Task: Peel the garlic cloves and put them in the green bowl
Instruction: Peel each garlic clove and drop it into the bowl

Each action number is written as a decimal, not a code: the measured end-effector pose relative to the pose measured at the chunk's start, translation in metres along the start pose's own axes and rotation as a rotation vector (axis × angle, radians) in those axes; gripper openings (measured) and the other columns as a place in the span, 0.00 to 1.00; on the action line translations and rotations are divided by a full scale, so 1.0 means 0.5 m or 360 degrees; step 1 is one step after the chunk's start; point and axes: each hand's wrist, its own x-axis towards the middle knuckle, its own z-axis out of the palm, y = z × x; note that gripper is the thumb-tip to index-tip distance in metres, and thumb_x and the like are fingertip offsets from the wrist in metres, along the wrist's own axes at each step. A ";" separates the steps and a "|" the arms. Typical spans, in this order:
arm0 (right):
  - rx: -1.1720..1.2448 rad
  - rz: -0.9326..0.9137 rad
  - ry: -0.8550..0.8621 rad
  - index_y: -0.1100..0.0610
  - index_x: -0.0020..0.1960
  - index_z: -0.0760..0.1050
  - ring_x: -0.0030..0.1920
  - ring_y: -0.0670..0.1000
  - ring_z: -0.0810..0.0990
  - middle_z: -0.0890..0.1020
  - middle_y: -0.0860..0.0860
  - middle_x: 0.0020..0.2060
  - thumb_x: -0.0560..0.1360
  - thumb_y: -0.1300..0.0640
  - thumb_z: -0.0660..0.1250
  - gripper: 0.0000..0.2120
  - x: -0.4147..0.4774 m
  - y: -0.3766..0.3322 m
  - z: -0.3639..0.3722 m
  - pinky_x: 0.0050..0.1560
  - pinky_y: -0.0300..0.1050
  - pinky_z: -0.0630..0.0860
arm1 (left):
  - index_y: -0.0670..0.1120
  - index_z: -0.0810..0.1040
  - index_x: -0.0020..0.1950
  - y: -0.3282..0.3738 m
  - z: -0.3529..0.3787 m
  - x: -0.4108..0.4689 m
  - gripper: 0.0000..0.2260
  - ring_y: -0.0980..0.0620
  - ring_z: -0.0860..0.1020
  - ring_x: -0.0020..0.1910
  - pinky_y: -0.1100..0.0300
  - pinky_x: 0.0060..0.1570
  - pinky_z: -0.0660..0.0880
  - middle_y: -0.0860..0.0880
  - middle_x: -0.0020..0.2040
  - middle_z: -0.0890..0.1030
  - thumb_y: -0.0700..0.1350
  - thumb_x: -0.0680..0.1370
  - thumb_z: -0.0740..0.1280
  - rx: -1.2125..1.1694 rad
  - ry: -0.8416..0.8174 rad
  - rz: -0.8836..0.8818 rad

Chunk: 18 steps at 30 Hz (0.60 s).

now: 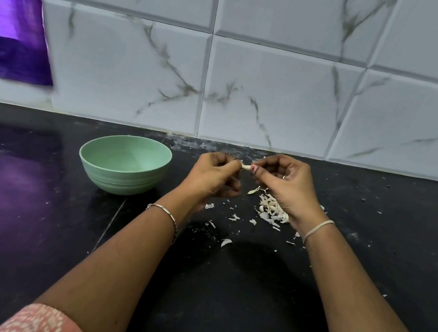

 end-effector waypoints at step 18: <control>-0.0718 -0.0293 0.0105 0.46 0.36 0.78 0.39 0.51 0.83 0.84 0.50 0.36 0.70 0.63 0.75 0.13 0.003 0.015 0.004 0.45 0.52 0.81 | 0.46 0.77 0.54 -0.017 -0.013 0.010 0.06 0.51 0.81 0.36 0.55 0.34 0.81 0.44 0.49 0.78 0.43 0.78 0.69 0.0293 -0.0154 0.0092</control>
